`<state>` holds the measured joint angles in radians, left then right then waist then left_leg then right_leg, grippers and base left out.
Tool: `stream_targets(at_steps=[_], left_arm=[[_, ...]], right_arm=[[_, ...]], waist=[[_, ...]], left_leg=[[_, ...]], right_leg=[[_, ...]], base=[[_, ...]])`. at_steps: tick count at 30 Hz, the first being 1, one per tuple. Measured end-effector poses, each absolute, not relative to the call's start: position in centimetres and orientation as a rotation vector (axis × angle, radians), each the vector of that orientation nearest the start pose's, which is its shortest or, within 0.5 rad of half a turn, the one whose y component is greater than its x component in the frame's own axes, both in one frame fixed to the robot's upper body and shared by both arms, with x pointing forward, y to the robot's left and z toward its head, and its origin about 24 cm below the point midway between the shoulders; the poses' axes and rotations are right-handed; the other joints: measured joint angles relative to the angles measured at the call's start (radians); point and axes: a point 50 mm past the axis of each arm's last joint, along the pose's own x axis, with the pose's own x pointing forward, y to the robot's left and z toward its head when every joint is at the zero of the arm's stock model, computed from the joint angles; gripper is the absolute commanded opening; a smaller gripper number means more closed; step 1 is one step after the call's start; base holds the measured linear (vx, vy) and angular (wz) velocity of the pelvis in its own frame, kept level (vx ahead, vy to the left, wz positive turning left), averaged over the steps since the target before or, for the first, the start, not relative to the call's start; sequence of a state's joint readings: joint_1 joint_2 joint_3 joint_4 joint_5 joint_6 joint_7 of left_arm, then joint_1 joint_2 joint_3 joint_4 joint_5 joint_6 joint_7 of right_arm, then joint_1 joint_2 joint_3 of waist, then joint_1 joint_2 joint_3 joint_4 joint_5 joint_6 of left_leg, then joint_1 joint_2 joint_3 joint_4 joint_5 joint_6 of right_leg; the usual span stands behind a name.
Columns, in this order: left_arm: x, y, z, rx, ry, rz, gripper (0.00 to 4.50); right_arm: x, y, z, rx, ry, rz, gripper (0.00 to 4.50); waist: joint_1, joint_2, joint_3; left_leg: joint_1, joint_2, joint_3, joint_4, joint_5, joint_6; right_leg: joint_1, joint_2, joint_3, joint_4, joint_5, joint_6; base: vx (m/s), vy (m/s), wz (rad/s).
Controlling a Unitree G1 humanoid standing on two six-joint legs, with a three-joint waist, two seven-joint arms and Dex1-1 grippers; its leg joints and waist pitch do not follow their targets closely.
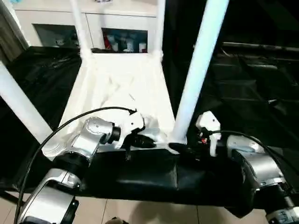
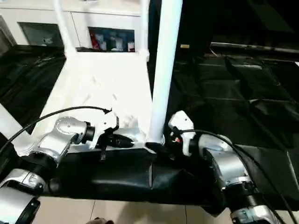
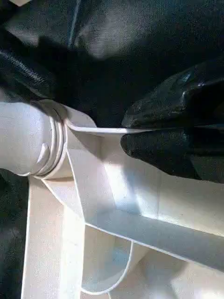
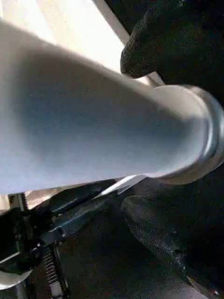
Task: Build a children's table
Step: Rotate leg to tighten
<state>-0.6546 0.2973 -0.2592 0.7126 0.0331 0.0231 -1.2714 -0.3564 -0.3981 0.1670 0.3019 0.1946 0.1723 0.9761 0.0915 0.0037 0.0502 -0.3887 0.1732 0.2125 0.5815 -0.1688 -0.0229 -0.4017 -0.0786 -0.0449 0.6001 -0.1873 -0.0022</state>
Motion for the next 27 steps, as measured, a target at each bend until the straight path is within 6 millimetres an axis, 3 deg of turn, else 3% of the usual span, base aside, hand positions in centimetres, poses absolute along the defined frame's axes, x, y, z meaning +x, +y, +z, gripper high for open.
stream_targets(at_steps=[5, 6, 22, 27], left_arm=[[32.01, 11.82, 5.27, 0.362, 0.410, -1.422, 0.00], [32.01, 11.82, 5.26, 0.361, 0.412, -1.422, 0.00], [31.88, 11.88, 5.24, 0.351, 0.427, -1.426, 0.00], [31.87, 11.95, 5.21, 0.348, 0.431, -1.422, 0.00]], right_arm=[[29.03, -15.00, 5.09, -0.180, 0.290, 1.101, 4.25], [29.01, -14.98, 5.02, -0.184, 0.295, 1.104, 3.97], [29.17, -15.16, 4.75, -0.182, 0.312, 1.094, 2.78], [29.22, -15.05, 4.59, -0.170, 0.311, 1.084, 2.70]], waist=[[0.000, 0.000, 0.000], [0.000, 0.000, 0.000], [0.000, 0.000, 0.000], [-0.001, -0.001, 0.000]], left_leg=[[0.000, 0.000, 0.000, -0.001, 0.000, 0.000], [0.000, 0.000, 0.000, -0.001, 0.000, 0.000], [0.000, 0.000, 0.000, 0.000, 0.000, 0.000], [0.000, 0.000, 0.000, 0.001, 0.000, 0.000]], right_leg=[[0.000, 0.000, 0.000, 0.000, 0.000, 0.000], [0.000, 0.000, -0.001, 0.000, 0.000, 0.000], [0.000, 0.000, 0.000, 0.000, 0.000, 0.000], [0.000, 0.000, 0.000, 0.001, 0.000, 0.000]], base=[[0.000, 0.000, 0.00], [0.000, 0.000, 0.00], [0.000, 0.000, 0.00], [0.000, 0.000, 0.00]])
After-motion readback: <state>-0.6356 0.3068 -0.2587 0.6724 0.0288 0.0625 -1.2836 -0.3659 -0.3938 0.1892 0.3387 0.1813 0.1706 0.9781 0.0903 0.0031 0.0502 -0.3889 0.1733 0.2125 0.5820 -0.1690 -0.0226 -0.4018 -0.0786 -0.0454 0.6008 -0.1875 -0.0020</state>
